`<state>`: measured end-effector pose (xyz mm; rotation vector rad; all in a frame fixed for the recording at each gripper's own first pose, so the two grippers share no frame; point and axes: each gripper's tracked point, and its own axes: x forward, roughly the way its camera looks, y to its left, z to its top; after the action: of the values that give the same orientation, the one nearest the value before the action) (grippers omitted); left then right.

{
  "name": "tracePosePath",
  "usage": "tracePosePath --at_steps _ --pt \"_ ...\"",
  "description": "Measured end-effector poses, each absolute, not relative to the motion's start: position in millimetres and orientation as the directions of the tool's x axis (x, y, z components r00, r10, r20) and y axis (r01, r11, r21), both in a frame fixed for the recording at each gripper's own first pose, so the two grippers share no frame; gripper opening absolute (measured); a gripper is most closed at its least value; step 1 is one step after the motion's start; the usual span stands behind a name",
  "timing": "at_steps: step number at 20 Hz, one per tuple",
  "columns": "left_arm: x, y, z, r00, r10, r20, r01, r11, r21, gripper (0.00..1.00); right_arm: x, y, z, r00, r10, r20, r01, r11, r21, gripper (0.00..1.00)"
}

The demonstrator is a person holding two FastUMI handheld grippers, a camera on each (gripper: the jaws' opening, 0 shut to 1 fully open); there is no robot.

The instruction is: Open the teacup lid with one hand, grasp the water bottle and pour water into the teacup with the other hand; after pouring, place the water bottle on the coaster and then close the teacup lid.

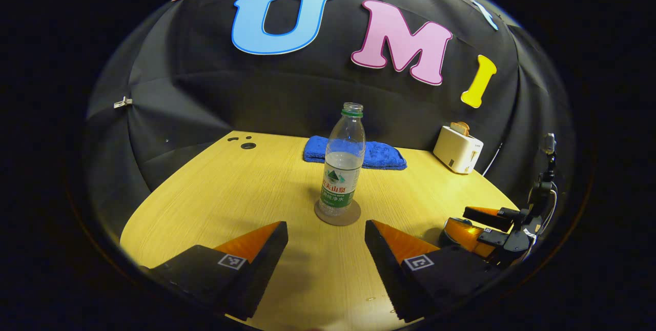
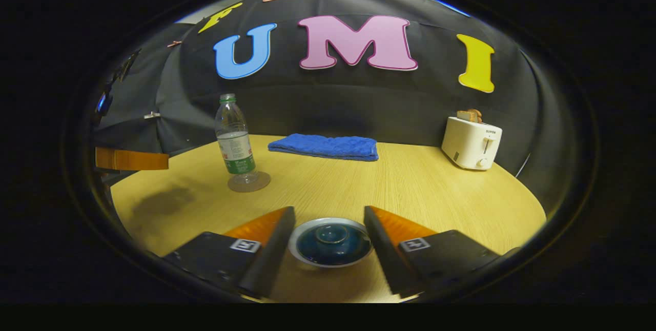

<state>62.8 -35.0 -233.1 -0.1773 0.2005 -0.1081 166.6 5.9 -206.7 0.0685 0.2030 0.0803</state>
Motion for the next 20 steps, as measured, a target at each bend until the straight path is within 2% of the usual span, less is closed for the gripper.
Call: tracePosePath --at_steps 1,2,3,4,9,17,20 --pt "60.3 -36.0 -226.8 0.976 -0.124 -0.178 0.091 0.978 -0.185 0.95 168.6 1.4 -202.5 0.98 0.076 -0.183 -0.062 0.995 0.08 0.94" --pt "58.9 -36.9 -221.0 0.978 -0.122 -0.168 0.091 0.979 -0.18 0.95 160.3 -4.9 -190.3 0.983 0.066 -0.171 -0.052 0.995 0.084 0.99" --pt "56.4 -36.4 -216.4 0.98 -0.115 -0.165 0.086 0.981 -0.172 0.92 155.4 -8.7 -182.9 0.983 0.065 -0.172 -0.05 0.995 0.088 0.99" --pt "54.2 -35.3 -211.5 0.981 -0.105 -0.164 0.077 0.983 -0.165 0.96 149.5 -13.3 -175.6 0.983 0.062 -0.175 -0.047 0.995 0.09 0.99" --pt "28.9 -40.5 -163.8 0.988 -0.08 -0.132 0.056 0.983 -0.176 0.96 122.5 -39.8 -113.4 0.987 0.05 -0.156 -0.04 0.997 0.064 0.99" --pt "-32.7 -42.8 -59.1 1.0 0.027 -0.004 -0.027 0.988 -0.151 0.95 92.4 -80.9 25.8 0.999 0.034 -0.041 -0.033 0.999 0.023 0.99" --pt "-59.8 -59.9 -47.7 0.999 0.052 -0.008 -0.053 0.987 -0.155 0.95 68.1 -92.2 52.2 1.0 0.015 -0.01 -0.015 1.0 0.011 0.99"
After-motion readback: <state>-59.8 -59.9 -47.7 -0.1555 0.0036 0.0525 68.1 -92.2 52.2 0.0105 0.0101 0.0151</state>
